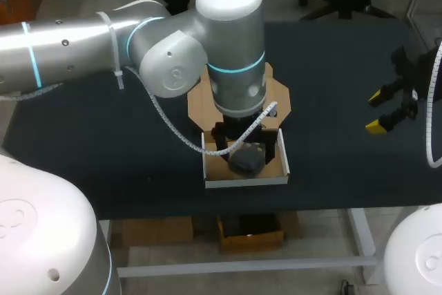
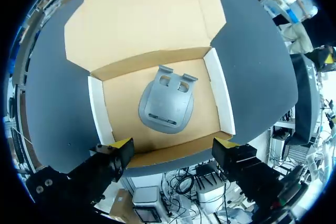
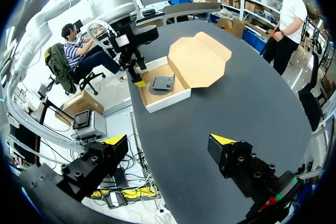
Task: Assemble the packaging by folding the flat box into shape, placing the metal phone stand inside, and closing the box properly
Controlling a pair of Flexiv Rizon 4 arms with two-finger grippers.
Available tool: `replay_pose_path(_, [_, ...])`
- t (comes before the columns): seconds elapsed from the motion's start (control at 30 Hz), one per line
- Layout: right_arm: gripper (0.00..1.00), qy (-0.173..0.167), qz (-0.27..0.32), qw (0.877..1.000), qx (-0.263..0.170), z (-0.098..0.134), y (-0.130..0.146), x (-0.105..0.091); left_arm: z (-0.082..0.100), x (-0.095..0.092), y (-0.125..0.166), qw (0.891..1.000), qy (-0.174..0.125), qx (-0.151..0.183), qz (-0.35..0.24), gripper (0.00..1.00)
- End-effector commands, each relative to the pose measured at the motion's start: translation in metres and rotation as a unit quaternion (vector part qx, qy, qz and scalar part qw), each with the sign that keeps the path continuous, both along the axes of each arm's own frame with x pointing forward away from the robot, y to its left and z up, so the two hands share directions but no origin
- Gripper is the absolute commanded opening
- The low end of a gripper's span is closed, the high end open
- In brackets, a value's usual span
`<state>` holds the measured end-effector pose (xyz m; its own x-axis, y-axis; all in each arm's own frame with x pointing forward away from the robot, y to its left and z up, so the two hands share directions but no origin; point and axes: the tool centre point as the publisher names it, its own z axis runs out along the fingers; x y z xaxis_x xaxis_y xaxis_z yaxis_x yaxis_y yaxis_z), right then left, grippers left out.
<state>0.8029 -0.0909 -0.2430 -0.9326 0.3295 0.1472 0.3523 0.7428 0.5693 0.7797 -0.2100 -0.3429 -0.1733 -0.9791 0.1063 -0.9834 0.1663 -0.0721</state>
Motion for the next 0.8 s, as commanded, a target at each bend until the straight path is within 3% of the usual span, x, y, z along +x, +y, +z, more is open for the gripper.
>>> replay_pose_path(0.03, [1.0,0.002,0.001,1.0,0.0,0.002,-0.001,0.0,0.01,0.002,0.028,0.999,-0.01,-0.032,-0.013,1.0])
replay_pose_path(0.8, [1.0,0.002,0.001,1.0,0.0,0.002,-0.001,0.0,0.039,0.049,0.101,0.991,-0.056,-0.062,-0.105,1.0])
